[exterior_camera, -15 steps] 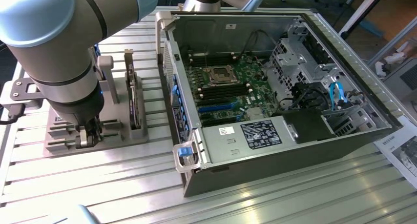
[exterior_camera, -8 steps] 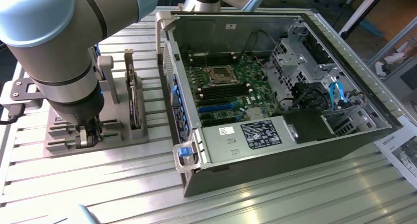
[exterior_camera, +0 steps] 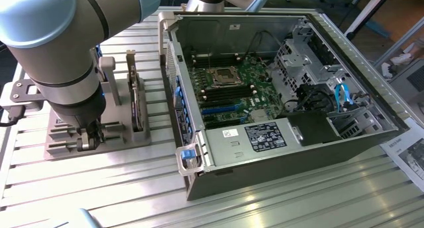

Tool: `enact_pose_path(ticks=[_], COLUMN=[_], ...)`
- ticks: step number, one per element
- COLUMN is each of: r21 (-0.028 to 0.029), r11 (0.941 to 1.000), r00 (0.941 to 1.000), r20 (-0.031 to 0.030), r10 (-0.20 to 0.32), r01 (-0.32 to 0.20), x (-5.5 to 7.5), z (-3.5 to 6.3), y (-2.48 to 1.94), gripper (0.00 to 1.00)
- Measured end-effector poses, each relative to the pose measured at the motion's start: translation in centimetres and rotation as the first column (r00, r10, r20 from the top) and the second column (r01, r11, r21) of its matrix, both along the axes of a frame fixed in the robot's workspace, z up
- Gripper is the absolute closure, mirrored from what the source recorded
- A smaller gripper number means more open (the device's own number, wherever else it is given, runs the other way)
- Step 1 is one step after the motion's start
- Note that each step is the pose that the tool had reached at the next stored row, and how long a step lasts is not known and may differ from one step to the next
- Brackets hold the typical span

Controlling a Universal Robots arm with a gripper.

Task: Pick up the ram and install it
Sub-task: 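Pick up the ram and move it above insertion slot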

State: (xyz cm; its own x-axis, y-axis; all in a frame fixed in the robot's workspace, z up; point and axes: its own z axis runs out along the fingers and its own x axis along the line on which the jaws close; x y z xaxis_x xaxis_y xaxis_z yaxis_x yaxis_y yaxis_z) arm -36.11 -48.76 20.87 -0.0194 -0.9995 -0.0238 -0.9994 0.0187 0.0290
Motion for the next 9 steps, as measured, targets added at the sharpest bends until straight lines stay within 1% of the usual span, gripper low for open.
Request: enact_pose_path(ticks=[5, 9], r21=[0.0002, 0.0004], r11=[1.0, 1.0], r00=[1.0, 1.0], r20=[0.0, 0.0], r10=[0.0, 0.0], r01=[0.0, 0.0], x=[0.0, 0.0], z=[0.24, 0.82], y=[0.0, 0.0], gripper=[0.88, 0.88])
